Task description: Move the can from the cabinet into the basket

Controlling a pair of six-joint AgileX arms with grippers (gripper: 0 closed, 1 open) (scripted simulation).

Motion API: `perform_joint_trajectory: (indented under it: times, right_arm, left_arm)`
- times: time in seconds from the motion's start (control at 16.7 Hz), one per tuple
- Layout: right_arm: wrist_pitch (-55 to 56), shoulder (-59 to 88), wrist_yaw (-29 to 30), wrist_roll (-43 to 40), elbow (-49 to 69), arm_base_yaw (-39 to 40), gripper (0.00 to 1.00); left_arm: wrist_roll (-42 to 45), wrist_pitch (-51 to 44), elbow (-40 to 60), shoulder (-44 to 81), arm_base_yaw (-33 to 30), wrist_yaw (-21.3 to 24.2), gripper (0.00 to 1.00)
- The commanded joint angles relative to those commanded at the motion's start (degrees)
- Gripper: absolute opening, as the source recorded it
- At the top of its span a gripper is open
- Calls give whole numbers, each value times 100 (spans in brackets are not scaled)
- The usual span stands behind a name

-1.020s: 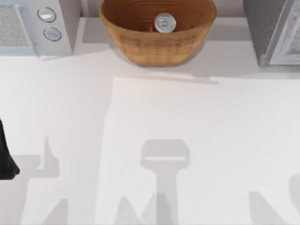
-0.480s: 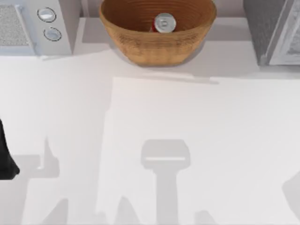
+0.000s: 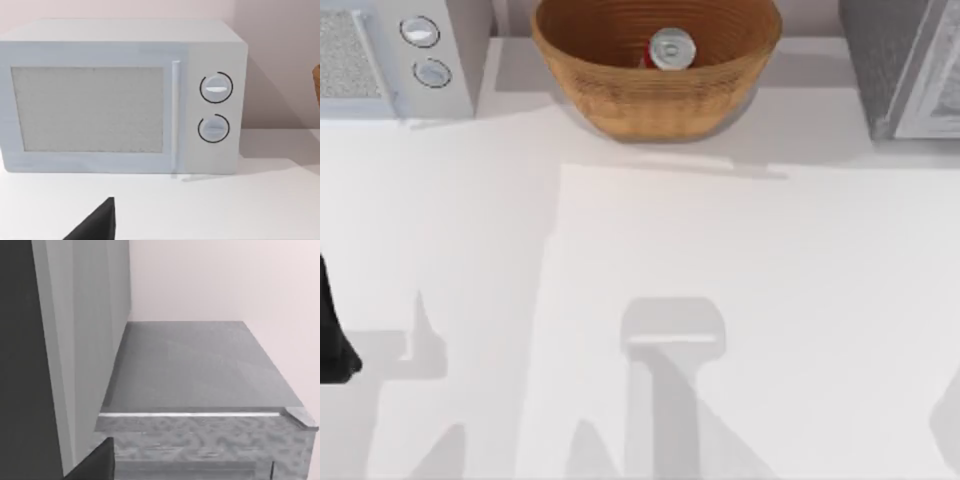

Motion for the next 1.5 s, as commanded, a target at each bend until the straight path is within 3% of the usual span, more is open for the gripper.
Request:
perform_joint_trajectory:
  times: [0.54,0.78,1.02,1.5]
  right_arm:
    - [-183,-120,4656,-32,-34,4660,100]
    - [-222,-262,6255,-47,-175,6258,100]
    - [-235,-347,6898,-55,-263,6900,100]
    - [-156,-48,6809,-127,80,6548,100]
  left_arm:
    - [0,0,0,0,0,0,100]
    - [0,0,0,0,0,0,100]
    - [0,0,0,0,0,0,100]
    - [0,0,0,0,0,0,100]
